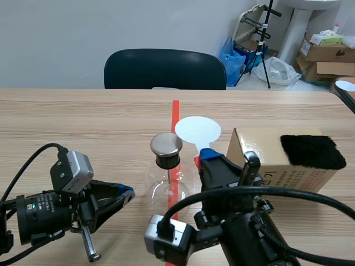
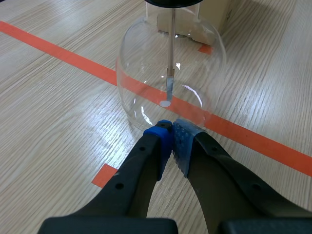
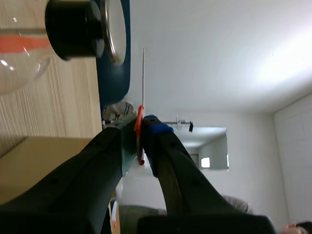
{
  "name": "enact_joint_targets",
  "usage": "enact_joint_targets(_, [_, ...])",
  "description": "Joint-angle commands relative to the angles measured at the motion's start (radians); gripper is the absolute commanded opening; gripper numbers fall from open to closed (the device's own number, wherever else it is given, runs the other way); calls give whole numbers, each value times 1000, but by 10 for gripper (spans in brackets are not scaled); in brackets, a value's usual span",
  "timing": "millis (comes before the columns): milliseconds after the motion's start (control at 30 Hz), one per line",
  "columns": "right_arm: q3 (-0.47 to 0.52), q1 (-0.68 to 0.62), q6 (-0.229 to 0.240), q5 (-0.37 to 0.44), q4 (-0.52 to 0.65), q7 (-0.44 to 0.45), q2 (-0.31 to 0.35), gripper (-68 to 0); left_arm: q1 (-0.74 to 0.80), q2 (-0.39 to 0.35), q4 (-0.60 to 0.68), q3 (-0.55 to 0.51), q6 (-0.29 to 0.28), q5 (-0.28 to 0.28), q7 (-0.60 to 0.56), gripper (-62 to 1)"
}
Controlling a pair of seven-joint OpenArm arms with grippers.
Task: Do the electroscope experiment
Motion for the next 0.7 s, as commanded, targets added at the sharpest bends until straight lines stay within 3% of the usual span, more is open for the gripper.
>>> enact_joint_targets(0, [6,11,-13,-1,4,-30,5,-667,-5,5,20,-3,-5,-10,-13,-580])
enact_joint_targets(400, [6,11,-13,-1,4,-247,5,-667,-5,5,20,-3,-5,-10,-13,-579])
enact_joint_targets(667, [6,11,-13,-1,4,-296,5,-667,-5,5,20,-3,-5,-10,-13,-580])
